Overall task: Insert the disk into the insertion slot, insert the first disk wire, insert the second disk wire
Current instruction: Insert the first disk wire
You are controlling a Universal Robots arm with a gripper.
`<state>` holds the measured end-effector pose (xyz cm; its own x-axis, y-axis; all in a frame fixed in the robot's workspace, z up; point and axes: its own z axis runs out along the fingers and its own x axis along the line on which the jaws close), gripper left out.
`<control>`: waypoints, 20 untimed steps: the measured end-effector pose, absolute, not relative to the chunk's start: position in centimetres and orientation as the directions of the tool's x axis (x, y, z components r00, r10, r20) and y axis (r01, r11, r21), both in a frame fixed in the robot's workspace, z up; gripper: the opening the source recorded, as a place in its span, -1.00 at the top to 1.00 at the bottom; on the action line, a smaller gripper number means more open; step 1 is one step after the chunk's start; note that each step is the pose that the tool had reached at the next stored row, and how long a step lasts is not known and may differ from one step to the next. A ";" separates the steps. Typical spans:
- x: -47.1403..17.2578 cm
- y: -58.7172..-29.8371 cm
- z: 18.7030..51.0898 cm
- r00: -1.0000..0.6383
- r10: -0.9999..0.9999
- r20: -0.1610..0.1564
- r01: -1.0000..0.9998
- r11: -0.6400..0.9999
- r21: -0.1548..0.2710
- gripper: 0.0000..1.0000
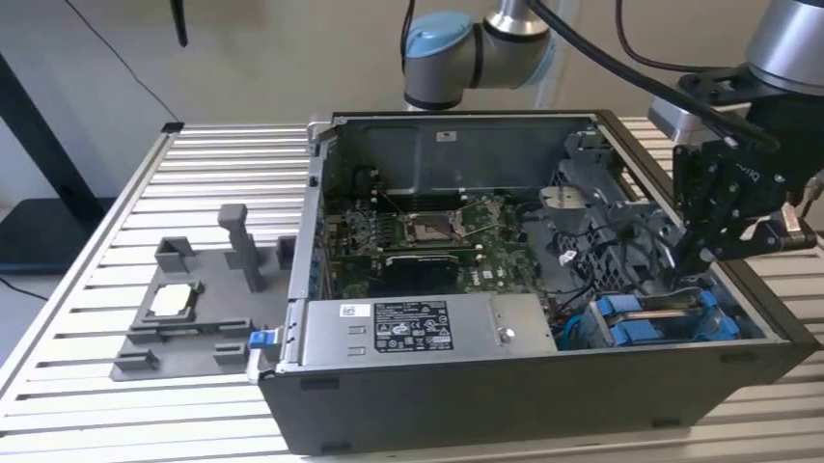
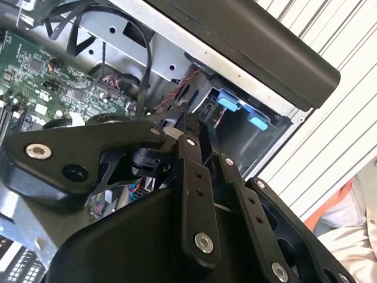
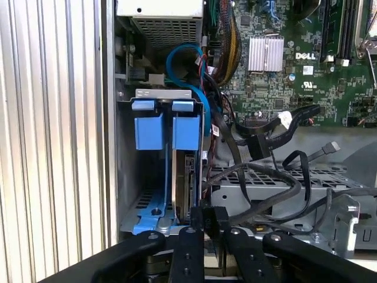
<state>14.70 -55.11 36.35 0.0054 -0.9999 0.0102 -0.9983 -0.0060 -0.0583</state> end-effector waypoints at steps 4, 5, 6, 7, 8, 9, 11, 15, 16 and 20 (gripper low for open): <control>14.9 -55.6 36.1 0.005 -1.000 0.010 -0.999 -0.006 -0.040 0.62; 15.0 -55.7 36.0 0.005 -1.000 0.010 -0.999 -0.006 -0.035 0.62; 15.0 -55.8 35.9 0.005 -1.000 0.010 -1.000 -0.006 -0.031 0.62; 15.1 -55.9 35.8 0.005 -1.000 0.010 -1.000 -0.005 -0.027 0.62; 15.1 -56.0 35.7 0.005 -1.000 0.010 -1.000 -0.005 -0.025 0.62; 15.1 -56.1 35.6 0.005 -1.000 0.010 -1.000 -0.005 -0.023 0.62; 15.2 -56.1 35.4 0.005 -1.000 0.010 -1.000 -0.005 -0.023 0.62; 15.2 -56.1 35.0 0.005 -1.000 0.006 -1.000 -0.005 -0.023 0.62; 15.2 -56.1 34.9 0.005 -1.000 0.006 -1.000 -0.005 -0.023 0.62; 15.2 -56.1 34.5 0.005 -1.000 0.001 -1.000 -0.005 -0.023 0.62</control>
<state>15.23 -56.14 34.51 0.0051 -1.0000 0.0011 -0.9997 -0.0052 -0.0231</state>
